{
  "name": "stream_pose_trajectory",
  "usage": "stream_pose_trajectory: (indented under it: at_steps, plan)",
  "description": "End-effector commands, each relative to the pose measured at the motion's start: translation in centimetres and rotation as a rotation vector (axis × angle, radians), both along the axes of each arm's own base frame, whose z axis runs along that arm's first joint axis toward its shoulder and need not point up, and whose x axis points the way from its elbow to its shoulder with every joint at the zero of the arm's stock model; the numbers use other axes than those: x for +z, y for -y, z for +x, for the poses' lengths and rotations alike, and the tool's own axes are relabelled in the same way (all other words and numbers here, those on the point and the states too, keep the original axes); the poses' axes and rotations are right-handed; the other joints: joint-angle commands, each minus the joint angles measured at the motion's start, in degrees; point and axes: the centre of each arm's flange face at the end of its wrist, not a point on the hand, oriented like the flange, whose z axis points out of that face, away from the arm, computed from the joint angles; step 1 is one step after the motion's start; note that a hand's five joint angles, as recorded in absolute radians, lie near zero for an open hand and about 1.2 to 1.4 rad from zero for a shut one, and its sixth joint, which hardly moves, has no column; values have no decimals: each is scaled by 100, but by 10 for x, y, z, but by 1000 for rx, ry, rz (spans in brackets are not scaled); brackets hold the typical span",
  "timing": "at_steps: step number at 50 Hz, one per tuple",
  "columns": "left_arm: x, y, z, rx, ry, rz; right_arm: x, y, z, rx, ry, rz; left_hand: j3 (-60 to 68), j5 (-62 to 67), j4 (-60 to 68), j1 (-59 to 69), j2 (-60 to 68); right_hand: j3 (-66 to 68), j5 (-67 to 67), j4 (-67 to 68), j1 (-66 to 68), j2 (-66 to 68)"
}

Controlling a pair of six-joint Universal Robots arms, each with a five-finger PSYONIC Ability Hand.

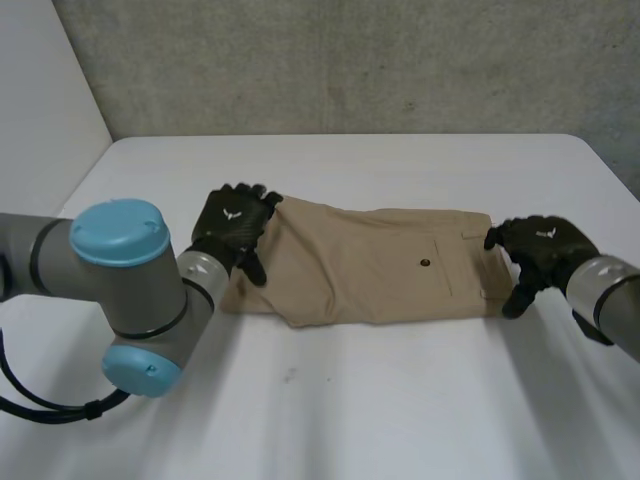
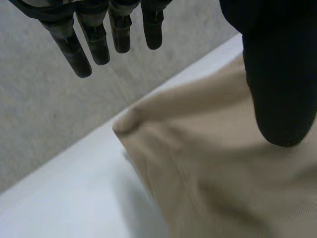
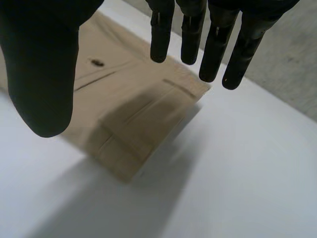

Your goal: Fold the shorts.

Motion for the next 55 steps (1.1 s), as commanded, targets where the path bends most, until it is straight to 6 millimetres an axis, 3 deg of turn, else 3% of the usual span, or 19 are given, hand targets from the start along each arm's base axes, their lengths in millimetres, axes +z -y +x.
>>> stream_pose_trajectory:
  at_steps: [1,9,14,17,19,26,35,41,43,44,45,49,51,55]
  plan:
    - [-28,30,13,67,30,31,-37,10,-3,4,11,-35,0,-54,42,29,60,819,872,816,1142,886]
    - [-46,34,16,97,102,39,-57,21,-1,8,3,-55,0,-54,42,29,60,1541,1593,1538,1864,1608]
    - [-50,35,20,101,144,31,-59,29,0,-2,-1,-111,-17,-71,25,12,43,3357,3410,3354,3681,3425]
    - [-50,32,19,94,152,36,-61,31,-1,-8,-21,-124,-50,-105,-8,-21,10,5607,5659,5604,5930,5674]
    - [-47,29,20,93,151,34,-59,33,-3,-20,-44,-136,-50,-105,-9,-21,10,5692,5745,5689,6016,5760]
    - [1,16,19,84,94,-43,-35,38,-18,-85,-64,-199,-84,-139,-42,-55,-24,5692,5745,5689,6016,5760]
    - [64,-23,20,48,-24,-127,-21,48,-52,-155,-146,-151,-202,-256,-160,-173,-142,5692,5745,5689,6016,5760]
    - [80,-35,29,57,-78,-136,5,58,-61,-114,-326,-206,-202,-256,-160,-173,-142,5692,5745,5689,6016,5760]
    - [79,-36,30,59,-79,-132,15,58,-50,-78,-346,-239,-202,-256,-160,-173,-142,5692,5745,5689,6016,5760]
    - [79,-36,31,59,-78,-130,21,56,-37,-43,-346,-268,-202,-256,-160,-173,-142,5692,5745,5689,6016,5760]
    - [77,-37,31,60,-76,-127,38,50,-10,21,-333,-337,-202,-256,-160,-173,-142,5692,5745,5689,6016,5760]
    - [75,-37,32,61,-75,-120,67,36,41,138,-288,-462,-202,-256,-160,-173,-142,5692,5745,5689,6016,5760]
    - [75,-38,31,61,-76,-118,73,28,60,196,-268,-494,-202,-256,-160,-173,-142,5692,5745,5689,6016,5760]
    - [74,-38,30,58,-79,-116,62,-6,123,401,-213,-539,-202,-256,-160,-173,-142,5692,5745,5689,6016,5760]
